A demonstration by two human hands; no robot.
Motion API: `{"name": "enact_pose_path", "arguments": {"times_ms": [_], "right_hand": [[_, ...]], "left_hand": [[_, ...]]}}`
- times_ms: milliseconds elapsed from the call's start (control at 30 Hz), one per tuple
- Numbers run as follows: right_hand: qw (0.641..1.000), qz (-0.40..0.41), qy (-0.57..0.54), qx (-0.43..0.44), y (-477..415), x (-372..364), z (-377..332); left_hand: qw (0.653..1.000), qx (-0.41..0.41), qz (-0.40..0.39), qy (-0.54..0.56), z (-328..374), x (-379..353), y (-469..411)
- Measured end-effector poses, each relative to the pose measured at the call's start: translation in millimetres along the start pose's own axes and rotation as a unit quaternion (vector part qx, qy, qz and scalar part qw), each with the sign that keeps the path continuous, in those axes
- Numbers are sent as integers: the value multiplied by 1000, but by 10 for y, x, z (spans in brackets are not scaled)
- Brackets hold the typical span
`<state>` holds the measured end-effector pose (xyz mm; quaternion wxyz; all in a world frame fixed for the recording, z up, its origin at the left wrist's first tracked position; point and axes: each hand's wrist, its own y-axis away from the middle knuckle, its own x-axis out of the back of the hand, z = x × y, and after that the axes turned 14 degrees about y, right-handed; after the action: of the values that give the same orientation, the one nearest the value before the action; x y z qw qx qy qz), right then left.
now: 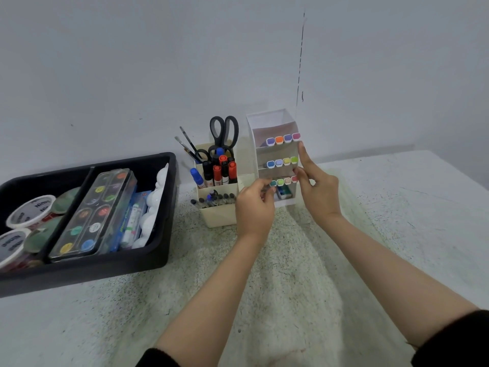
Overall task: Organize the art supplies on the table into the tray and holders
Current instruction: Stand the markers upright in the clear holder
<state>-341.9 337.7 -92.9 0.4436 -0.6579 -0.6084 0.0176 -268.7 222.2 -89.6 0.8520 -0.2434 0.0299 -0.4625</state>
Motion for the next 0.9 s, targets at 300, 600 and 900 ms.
{"name": "enact_pose_path", "arguments": {"times_ms": [300, 600, 900], "right_hand": [[998, -47, 32, 3, 96, 117, -56], [990, -118, 54, -48, 588, 378, -142], [979, -179, 51, -78, 1437, 860, -255]], "left_hand": [[999, 9, -8, -38, 108, 17, 59], [994, -60, -62, -74, 245, 272, 619], [996, -13, -22, -86, 297, 600, 1508]]}}
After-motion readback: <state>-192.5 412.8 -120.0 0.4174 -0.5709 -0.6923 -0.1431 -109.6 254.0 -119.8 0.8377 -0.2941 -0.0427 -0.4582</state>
